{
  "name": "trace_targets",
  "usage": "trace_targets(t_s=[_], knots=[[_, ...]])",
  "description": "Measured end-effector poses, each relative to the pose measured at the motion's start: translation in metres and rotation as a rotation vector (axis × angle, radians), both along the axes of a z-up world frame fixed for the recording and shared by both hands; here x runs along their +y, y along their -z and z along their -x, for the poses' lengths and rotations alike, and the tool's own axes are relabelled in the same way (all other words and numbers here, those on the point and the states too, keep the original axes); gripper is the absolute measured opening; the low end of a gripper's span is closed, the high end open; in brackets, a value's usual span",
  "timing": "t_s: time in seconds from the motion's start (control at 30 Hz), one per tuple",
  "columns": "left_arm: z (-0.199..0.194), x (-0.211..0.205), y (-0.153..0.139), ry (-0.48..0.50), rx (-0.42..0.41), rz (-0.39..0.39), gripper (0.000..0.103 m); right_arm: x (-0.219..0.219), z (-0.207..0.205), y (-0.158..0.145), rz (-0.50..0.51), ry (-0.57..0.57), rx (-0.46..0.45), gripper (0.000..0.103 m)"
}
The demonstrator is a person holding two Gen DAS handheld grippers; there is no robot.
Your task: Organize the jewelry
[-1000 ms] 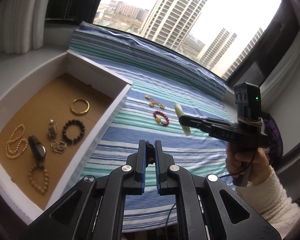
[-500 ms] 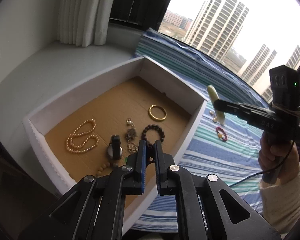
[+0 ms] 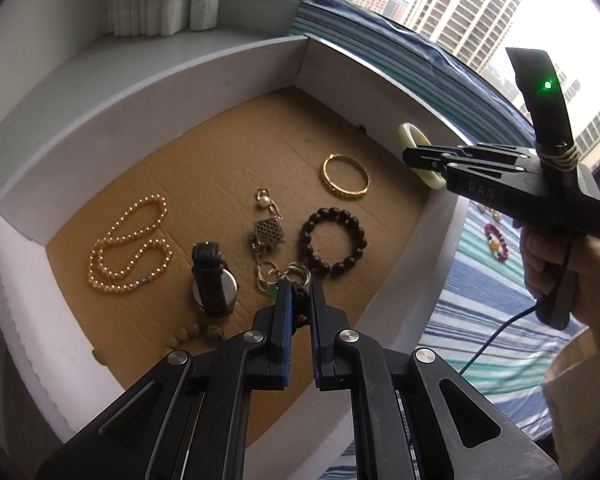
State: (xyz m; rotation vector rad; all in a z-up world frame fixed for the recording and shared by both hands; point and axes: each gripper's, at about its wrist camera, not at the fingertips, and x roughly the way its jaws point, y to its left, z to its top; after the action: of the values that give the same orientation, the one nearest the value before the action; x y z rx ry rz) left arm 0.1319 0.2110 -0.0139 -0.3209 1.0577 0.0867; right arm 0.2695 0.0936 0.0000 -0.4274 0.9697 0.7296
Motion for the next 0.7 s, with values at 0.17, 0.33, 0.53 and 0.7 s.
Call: trace_targets(t_s=[0.17,0.33,0.53,0.7], knots=[[-0.005,-0.004,0.015,-0.015,0.041,-0.04,0.026,-0.006,-0.02,0.022,0.064,0.06,0.015,0.014],[0.007,0.002,-0.004,-0.067,-0.03,-0.072,0.074,-0.03,-0.012,-0.011,-0.042,0.108,-0.006,0.049],[0.027,-0.026,-0.038,-0.03,-0.161,-0.113,0.088,-0.073,0.048,-0.062,-0.189,0.153,-0.074,0.07],[0.04,-0.076,-0.045,0.09,-0.223,-0.105,0.093,-0.119,0.115,-0.057,-0.197,0.224,-0.078,0.071]])
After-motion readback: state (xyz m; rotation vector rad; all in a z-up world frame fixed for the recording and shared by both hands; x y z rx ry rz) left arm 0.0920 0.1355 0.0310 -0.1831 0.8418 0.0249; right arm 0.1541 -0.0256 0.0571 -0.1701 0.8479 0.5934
